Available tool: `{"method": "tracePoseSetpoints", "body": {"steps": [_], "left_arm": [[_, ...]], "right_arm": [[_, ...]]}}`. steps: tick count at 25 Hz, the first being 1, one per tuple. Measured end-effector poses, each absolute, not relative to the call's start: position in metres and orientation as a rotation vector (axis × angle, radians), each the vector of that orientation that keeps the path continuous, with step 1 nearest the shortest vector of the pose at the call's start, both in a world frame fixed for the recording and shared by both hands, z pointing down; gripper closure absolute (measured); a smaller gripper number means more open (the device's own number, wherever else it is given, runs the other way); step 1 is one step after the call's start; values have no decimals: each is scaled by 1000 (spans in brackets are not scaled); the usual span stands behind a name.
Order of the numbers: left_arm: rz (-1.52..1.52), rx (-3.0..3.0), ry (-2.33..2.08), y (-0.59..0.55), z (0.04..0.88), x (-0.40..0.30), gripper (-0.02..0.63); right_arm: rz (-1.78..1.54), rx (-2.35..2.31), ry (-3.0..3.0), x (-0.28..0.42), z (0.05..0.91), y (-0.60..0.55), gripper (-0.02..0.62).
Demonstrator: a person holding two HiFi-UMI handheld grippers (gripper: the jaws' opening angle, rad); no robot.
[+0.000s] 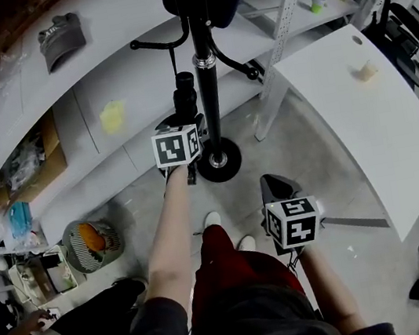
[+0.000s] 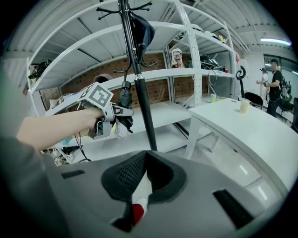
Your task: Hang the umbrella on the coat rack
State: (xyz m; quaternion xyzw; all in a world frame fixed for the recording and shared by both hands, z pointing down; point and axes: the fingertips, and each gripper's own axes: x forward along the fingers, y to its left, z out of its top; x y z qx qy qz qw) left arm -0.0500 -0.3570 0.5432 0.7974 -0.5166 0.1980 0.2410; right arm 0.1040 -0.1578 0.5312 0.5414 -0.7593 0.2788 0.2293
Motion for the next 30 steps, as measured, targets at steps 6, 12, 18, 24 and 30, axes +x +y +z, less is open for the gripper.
{"method": "tracePoseSetpoints", "body": {"steps": [6, 12, 18, 24, 30], "left_arm": [[516, 2155, -1446, -353, 544, -60, 319], [492, 2129, -1454, -340, 546, -70, 321], [472, 2132, -1450, -318, 541, -72, 379], [468, 2145, -1444, -290, 535, -73, 489], [426, 2150, -1442, -258, 527, -74, 578]], "right_arm": [[768, 1483, -2093, 103, 534, -156, 577], [765, 1465, -2105, 98, 534, -152, 577], [754, 1465, -2118, 97, 529, -150, 577], [729, 1466, -2142, 89, 523, -153, 577], [698, 1464, -2176, 79, 514, -154, 577]]}}
